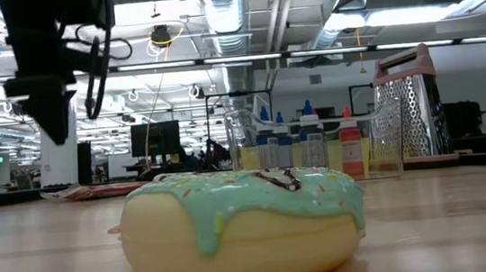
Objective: Pick & Place Food Item
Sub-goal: Put the red popcorn bag into the yellow bin
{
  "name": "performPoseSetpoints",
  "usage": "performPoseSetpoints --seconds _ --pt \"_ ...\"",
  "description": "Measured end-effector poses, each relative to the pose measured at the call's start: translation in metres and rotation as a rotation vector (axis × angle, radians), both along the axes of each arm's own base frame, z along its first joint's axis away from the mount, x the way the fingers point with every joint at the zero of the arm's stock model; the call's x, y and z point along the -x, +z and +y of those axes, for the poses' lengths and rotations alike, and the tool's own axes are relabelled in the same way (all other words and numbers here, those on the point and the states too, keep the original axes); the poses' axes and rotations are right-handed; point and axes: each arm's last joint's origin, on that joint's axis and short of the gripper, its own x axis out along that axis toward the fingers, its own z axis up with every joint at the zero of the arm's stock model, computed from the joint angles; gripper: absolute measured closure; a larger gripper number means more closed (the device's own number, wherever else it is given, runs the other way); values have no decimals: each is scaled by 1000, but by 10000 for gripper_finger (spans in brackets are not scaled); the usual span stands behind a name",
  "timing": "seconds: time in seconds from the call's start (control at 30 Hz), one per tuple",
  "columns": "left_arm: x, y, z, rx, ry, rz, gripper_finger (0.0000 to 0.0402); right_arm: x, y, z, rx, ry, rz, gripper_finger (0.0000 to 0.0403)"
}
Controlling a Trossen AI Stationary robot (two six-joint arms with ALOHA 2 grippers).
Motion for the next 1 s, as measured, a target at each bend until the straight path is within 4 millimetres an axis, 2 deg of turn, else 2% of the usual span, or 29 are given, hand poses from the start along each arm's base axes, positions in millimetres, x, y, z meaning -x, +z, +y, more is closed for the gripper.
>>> performPoseSetpoints --seconds 0.2,0.43,0.53,0.7,0.87,1.0 --pt "-15 -26 -7 -25 -50 32 179 -2 0 -2 6 -8 3 228" --pt "-28 -55 -4 -45 -59 184 139 -1 0 -1 2 -3 3 228" --pt "-31 -65 -3 -65 -60 230 136 1 0 0 1 4 4 228" --pt "-41 -75 2 -64 -61 203 135 4 0 2 0 11 3 228" --pt "-48 -80 21 -77 -38 182 137 3 0 3 -15 11 -3 228" --pt "-44 -84 37 -59 -6 212 157 5 0 5 -30 17 -6 228"
